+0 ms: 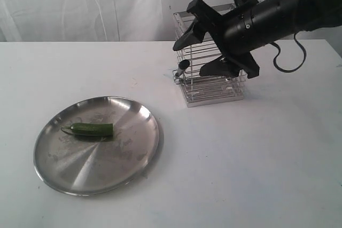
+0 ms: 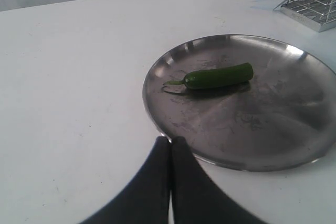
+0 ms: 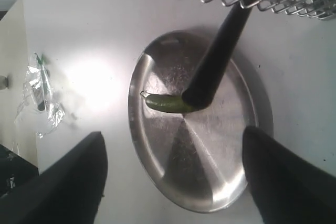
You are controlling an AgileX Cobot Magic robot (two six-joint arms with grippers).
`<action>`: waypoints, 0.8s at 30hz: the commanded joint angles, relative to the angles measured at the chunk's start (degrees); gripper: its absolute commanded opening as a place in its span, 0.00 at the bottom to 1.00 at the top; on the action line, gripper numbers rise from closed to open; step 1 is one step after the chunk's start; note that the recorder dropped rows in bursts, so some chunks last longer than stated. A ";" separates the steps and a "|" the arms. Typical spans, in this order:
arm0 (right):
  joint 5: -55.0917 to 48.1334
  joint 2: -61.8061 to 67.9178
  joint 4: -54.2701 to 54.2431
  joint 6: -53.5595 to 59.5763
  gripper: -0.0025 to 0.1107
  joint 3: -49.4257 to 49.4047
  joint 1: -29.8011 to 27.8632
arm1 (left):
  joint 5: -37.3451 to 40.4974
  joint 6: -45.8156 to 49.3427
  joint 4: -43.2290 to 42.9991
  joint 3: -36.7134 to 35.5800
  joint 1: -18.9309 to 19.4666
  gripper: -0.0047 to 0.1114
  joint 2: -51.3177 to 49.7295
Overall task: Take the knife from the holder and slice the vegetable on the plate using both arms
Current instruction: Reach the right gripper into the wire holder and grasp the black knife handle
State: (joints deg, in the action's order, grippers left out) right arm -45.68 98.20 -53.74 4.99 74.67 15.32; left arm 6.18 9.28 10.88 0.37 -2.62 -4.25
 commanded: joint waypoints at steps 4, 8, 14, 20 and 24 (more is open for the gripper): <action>1.55 3.52 -0.95 -0.24 0.59 1.96 0.09 | -0.14 -0.27 0.10 -0.37 0.09 0.04 0.27; 3.29 5.13 -1.09 -0.24 0.58 3.07 0.33 | -0.14 -0.27 0.10 -0.37 0.09 0.04 0.27; 3.78 8.17 -1.64 -0.24 0.58 5.83 1.46 | -0.14 -0.27 0.10 -0.37 0.09 0.04 0.27; 4.32 11.33 -1.74 -0.24 0.58 7.98 2.26 | -0.14 -0.27 0.10 -0.37 0.09 0.04 0.27; 5.51 12.01 -1.74 -0.24 0.55 8.09 2.26 | -0.14 -0.27 0.10 -0.37 0.09 0.04 0.27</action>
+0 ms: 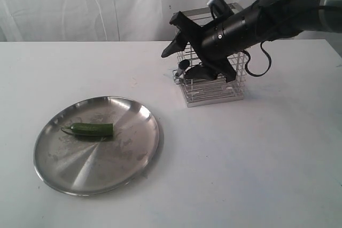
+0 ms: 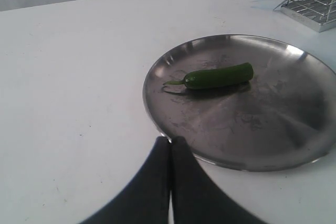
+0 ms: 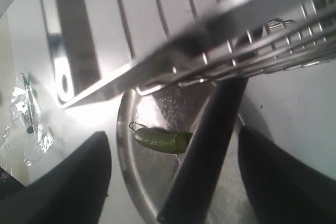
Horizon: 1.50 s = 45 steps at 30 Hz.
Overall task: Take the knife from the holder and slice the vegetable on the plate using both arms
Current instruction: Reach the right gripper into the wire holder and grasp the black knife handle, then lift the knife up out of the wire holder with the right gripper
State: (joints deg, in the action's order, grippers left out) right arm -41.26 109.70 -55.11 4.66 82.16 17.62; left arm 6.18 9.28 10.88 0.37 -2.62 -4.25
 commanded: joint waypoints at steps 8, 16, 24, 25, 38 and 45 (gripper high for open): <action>1.69 0.84 -0.37 0.10 0.23 0.60 -0.04 | -0.14 -0.27 0.10 -0.37 0.09 0.04 0.27; -1.63 0.73 -0.37 0.10 0.12 0.60 -0.04 | -0.14 -0.27 0.10 -0.37 0.09 0.04 0.27; -2.98 -1.49 -0.37 0.33 0.10 0.60 -0.04 | -0.14 -0.27 0.10 -0.37 0.09 0.04 0.27; -3.50 -1.64 -0.37 0.55 0.10 0.60 -0.04 | -0.14 -0.27 0.10 -0.37 0.09 0.04 0.27; -11.40 -2.28 12.23 8.39 0.06 8.03 -0.04 | -0.14 -0.27 0.10 -0.37 0.09 0.04 0.27; -12.64 -3.24 16.78 11.85 0.02 11.17 -0.04 | -0.14 -0.27 0.10 -0.37 0.09 0.04 0.27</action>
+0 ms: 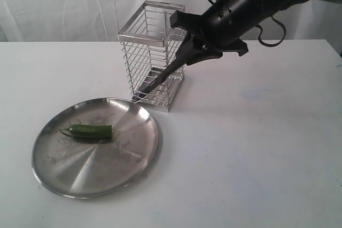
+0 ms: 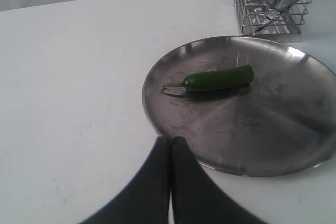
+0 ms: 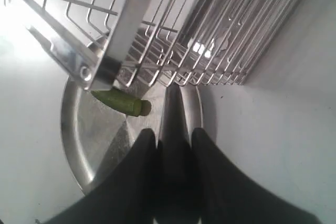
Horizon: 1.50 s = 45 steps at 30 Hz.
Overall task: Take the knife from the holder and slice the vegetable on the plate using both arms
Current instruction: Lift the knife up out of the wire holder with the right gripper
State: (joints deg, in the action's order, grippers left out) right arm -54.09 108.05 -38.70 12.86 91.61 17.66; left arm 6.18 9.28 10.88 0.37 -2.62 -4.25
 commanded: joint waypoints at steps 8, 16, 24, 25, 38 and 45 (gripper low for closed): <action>-0.05 -3.99 3.74 7.17 0.02 2.62 -0.09 | -0.14 -0.27 0.10 -0.37 0.09 0.04 0.27; -2.16 -8.58 8.02 7.74 0.02 2.51 -0.09 | -0.14 -0.27 0.10 -0.37 0.09 0.04 0.27; -4.16 -13.05 8.13 7.95 0.02 2.30 -0.09 | -0.14 -0.27 0.10 -0.37 0.09 0.04 0.27; -4.58 -13.63 8.31 7.95 0.02 2.27 -0.09 | -0.14 -0.27 0.10 -0.37 0.09 0.04 0.27; 10.08 -47.26 11.26 7.95 0.02 -27.75 0.17 | -0.14 -0.27 0.10 -0.37 0.09 0.04 0.27; 27.97 -63.65 5.07 7.51 0.02 -49.06 6.56 | -0.14 -0.27 0.10 -0.37 0.09 0.04 0.27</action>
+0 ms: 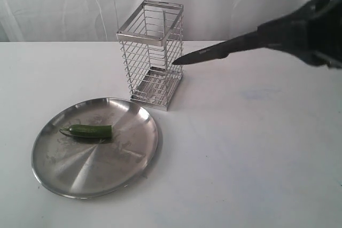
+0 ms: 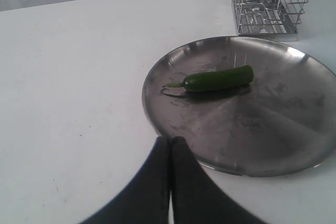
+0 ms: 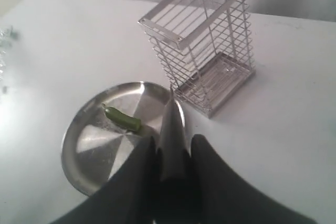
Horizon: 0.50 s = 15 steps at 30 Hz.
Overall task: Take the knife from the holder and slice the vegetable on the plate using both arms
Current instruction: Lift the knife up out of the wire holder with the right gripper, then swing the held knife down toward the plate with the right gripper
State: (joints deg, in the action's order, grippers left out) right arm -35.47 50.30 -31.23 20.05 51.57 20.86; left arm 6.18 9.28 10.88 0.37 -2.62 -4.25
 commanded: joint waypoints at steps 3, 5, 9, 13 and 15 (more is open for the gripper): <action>16.14 -8.03 -3.06 0.32 0.02 -16.61 9.17 | -0.14 -0.27 0.10 -0.37 0.09 0.04 0.27; 19.09 -6.08 -2.86 2.14 0.02 -19.69 14.23 | -0.14 -0.27 0.10 -0.37 0.09 0.04 0.27; 35.80 2.17 -2.04 2.67 0.02 -20.95 22.77 | -0.14 -0.27 0.10 -0.37 0.09 0.04 0.27; 43.31 16.41 1.27 8.41 0.02 -18.43 28.87 | -0.14 -0.27 0.10 -0.37 0.09 0.04 0.27; 43.33 20.82 1.27 9.63 0.02 -16.19 30.05 | -0.14 -0.27 0.10 -0.37 0.09 0.04 0.27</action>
State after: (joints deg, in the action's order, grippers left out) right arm 5.69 66.31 -30.78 26.71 32.90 49.27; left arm 6.18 9.28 10.88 0.37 -2.62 -4.25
